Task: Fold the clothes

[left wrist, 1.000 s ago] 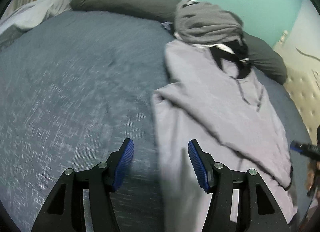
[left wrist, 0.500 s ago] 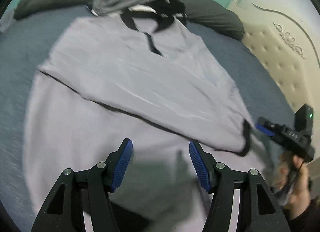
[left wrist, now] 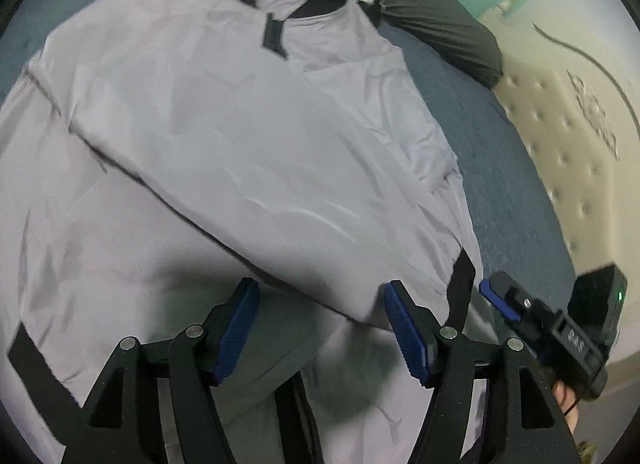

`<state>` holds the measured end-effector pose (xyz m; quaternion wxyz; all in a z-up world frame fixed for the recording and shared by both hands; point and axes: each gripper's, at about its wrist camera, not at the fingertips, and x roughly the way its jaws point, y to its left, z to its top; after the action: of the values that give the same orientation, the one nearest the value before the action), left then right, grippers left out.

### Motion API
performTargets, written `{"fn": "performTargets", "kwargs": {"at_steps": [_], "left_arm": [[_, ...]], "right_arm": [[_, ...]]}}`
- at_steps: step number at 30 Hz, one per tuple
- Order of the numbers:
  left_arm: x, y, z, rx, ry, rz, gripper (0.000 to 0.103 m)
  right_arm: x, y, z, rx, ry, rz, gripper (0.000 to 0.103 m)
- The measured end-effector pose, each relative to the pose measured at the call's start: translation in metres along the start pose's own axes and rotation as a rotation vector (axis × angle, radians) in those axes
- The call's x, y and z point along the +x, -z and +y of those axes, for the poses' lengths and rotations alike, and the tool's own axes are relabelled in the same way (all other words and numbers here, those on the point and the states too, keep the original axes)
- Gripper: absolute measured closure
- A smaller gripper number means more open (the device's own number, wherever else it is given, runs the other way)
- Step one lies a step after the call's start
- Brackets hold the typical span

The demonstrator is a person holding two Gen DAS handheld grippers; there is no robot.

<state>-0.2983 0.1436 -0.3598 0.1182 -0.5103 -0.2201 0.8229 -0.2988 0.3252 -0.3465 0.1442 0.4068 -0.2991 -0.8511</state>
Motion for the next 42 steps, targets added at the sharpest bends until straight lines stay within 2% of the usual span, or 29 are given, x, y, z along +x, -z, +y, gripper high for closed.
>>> {"fn": "performTargets", "kwargs": {"at_steps": [4,5,6,8,9,12,19,23,26,31,35,38,40,42], "left_arm": [[0.004,-0.007,0.009,-0.069,0.043,-0.023,0.035],[0.004,-0.008,0.008,-0.059,0.044,-0.023,0.040],[0.004,-0.009,0.006,-0.048,0.046,-0.023,0.060],[-0.001,-0.007,0.006,-0.030,0.053,-0.018,0.081],[-0.003,-0.006,0.007,-0.021,0.057,-0.016,0.088],[-0.014,-0.002,0.010,-0.008,0.073,-0.019,0.099],[-0.036,0.009,0.012,0.021,0.091,-0.023,0.100],[-0.033,0.020,0.003,0.063,0.089,0.023,0.100],[-0.024,0.024,0.008,0.049,0.082,0.046,0.100],[-0.021,0.024,0.012,0.055,0.067,0.052,0.099],[-0.024,0.022,0.010,0.070,0.059,0.048,0.098],[-0.024,0.022,0.011,0.080,0.045,0.052,0.097],[-0.031,0.022,0.012,0.081,0.037,0.046,0.093],[-0.037,0.022,0.014,0.081,0.029,0.040,0.079]], "right_arm": [[-0.004,-0.002,0.004,0.005,-0.047,-0.021,0.062],[-0.005,-0.002,0.005,0.001,-0.044,-0.024,0.062],[-0.005,-0.002,0.005,-0.002,-0.042,-0.024,0.062],[-0.005,-0.003,0.003,0.006,-0.046,-0.023,0.062],[-0.005,-0.003,0.002,0.013,-0.047,-0.022,0.062],[-0.006,-0.004,0.000,0.026,-0.048,-0.021,0.062],[-0.009,-0.005,-0.002,0.053,-0.063,-0.023,0.062],[0.002,-0.003,0.004,0.034,-0.088,0.039,0.061],[0.011,-0.001,0.011,0.002,-0.095,0.091,0.049],[0.020,0.002,0.019,-0.053,-0.090,0.149,0.047],[0.023,0.006,0.023,-0.064,-0.119,0.172,0.047],[0.024,0.007,0.023,-0.071,-0.105,0.181,0.047],[0.026,0.010,0.018,-0.056,-0.100,0.187,0.049],[0.027,0.010,0.017,-0.062,-0.094,0.193,0.071]]}}
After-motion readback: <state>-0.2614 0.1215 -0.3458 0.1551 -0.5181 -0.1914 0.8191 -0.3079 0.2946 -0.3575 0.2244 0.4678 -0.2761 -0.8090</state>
